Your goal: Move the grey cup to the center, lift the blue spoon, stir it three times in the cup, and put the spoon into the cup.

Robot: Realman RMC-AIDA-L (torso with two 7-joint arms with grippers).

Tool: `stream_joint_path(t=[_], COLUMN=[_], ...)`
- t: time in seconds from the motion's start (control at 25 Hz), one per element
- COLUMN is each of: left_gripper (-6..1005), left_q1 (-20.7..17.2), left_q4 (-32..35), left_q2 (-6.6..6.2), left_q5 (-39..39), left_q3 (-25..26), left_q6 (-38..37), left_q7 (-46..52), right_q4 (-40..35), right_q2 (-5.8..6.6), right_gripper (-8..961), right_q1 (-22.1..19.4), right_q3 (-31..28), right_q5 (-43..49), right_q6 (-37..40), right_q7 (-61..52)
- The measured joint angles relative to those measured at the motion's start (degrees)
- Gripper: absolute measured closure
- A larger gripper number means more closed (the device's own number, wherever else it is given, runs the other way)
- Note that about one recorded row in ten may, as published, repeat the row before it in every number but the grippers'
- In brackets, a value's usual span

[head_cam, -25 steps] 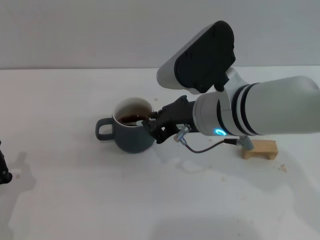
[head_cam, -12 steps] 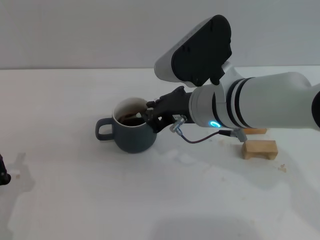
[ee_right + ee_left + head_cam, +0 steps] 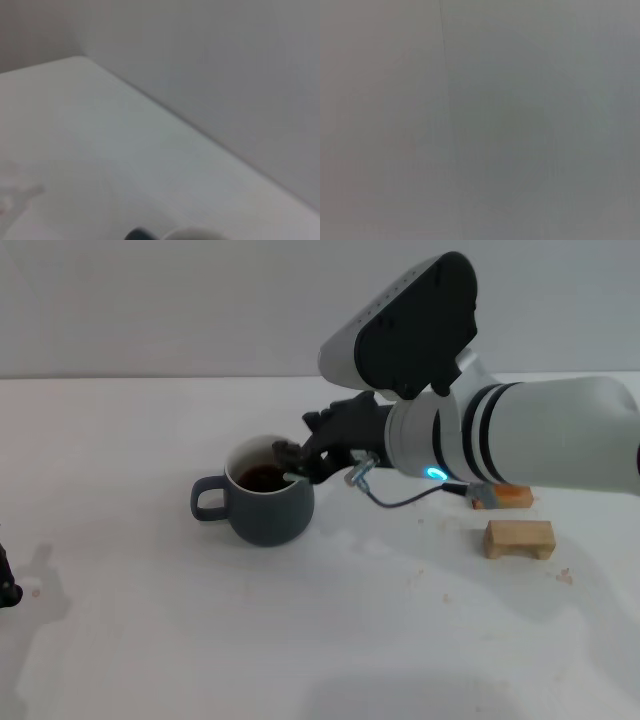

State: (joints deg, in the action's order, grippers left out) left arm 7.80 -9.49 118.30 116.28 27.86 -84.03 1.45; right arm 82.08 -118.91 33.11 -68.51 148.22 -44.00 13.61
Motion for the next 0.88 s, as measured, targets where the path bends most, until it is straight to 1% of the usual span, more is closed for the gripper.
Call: stream_joint_path(t=[0.12,0.2,0.28,0.4,0.52,0.6,0.76,0.88], left_gripper=[1001,1001,1001,1001,1001,1001,1001,1001], left_q1=[0.02,0.03,-0.01,-0.13,-0.26,-0.31,-0.33,-0.37], left_q4=[0.03,0.12,0.11,0.01,0.02,0.04,0.31,0.41], left_q2=[0.00,0.00,0.00,0.00,0.00,0.01,0.00,-0.02], left_q5=[-0.01,0.00,0.01,0.00,-0.03,-0.10,-0.34,-0.44], left_q3=[0.00,0.00,0.03,0.14,0.23,0.29,0.40,0.50], left_q6=[0.00,0.00,0.00,0.00,-0.32,-0.73,-0.99,-1.01], left_q7=[0.00,0.02,0.02,-0.01,-0.03,-0.05,-0.05,-0.05], right_q4=[1.78,3.79,5.33,4.44,-1.21,-5.78,-15.10,-23.00], right_q2=[0.01,-0.08,-0.14,-0.14,-0.11,-0.20,-0.30,-0.33], right_gripper=[502,502,502,502,502,502,501,501], right_q1=[-1.66,-5.05,-9.92,-18.98,-26.51,-30.34,-35.45,-37.27], right_q3=[0.06,0.87,2.56,5.25,6.41,6.58,6.85,7.52], right_q5=[3.28,7.87,12.76,18.04,18.88,18.65,14.33,8.90], right_q6=[3.14,9.25,18.87,39.61,60.53,72.49,88.37,98.46], right_q7=[0.03,0.15,0.17,0.15,0.16,0.09,-0.16,-0.14])
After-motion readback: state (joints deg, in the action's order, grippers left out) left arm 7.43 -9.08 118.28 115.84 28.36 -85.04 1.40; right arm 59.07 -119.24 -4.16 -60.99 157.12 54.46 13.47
